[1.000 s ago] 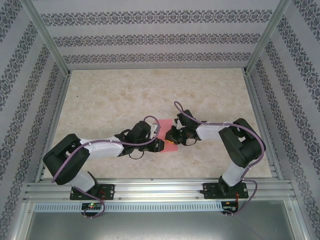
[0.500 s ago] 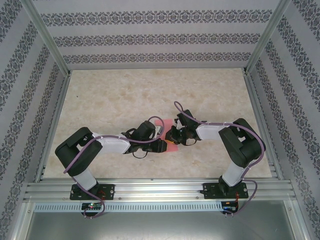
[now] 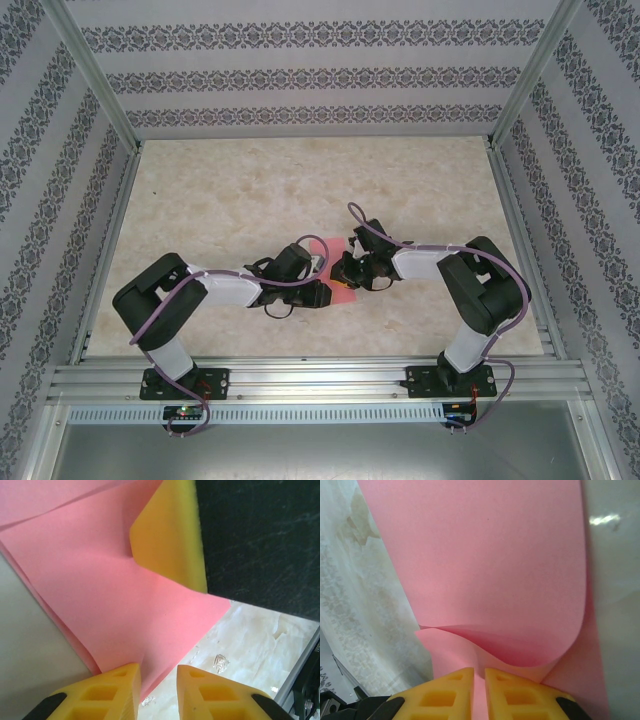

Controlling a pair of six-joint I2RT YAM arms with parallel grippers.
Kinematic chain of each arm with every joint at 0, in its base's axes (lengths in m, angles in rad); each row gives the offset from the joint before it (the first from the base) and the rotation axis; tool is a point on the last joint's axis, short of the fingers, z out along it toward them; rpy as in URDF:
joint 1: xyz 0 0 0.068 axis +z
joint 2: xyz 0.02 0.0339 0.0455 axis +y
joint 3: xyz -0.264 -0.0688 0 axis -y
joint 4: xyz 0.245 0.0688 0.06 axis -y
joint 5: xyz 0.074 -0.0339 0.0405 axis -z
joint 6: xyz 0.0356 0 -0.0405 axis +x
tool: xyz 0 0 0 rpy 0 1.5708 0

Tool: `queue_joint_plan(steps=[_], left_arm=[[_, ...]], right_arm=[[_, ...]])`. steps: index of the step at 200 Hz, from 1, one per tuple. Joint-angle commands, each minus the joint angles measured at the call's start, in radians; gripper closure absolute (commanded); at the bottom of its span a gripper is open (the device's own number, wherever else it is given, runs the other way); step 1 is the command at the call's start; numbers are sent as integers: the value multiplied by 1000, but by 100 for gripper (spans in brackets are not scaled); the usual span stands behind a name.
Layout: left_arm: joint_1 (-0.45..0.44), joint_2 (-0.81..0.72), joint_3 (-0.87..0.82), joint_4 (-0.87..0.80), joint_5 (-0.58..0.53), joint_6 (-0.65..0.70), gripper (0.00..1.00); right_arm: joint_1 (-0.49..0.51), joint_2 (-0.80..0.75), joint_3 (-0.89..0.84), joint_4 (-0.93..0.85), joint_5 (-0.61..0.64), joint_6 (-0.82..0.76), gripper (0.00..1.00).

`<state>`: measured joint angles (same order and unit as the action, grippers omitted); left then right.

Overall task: Fold a paper plane with a square sheet of paper (fold left side to right side)
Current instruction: Fold the triangle a second time at the center of the table.

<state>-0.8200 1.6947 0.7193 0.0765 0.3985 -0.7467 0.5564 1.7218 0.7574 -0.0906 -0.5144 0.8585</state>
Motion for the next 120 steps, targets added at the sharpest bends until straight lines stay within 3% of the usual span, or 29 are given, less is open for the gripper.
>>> queue_joint_plan(steps=[1, 51, 81, 120], left_arm=[[4, 10, -10, -71, -15, 6, 73], [2, 18, -2, -103, -32, 15, 75], [-5, 20, 9, -122, -45, 22, 76], [-11, 25, 15, -119, -56, 21, 77]], right_arm=[[6, 39, -4, -67, 47, -30, 84], [3, -32, 3, -48, 27, -42, 85], [9, -78, -1, -69, 21, -47, 94], [32, -68, -28, -27, -7, -12, 97]])
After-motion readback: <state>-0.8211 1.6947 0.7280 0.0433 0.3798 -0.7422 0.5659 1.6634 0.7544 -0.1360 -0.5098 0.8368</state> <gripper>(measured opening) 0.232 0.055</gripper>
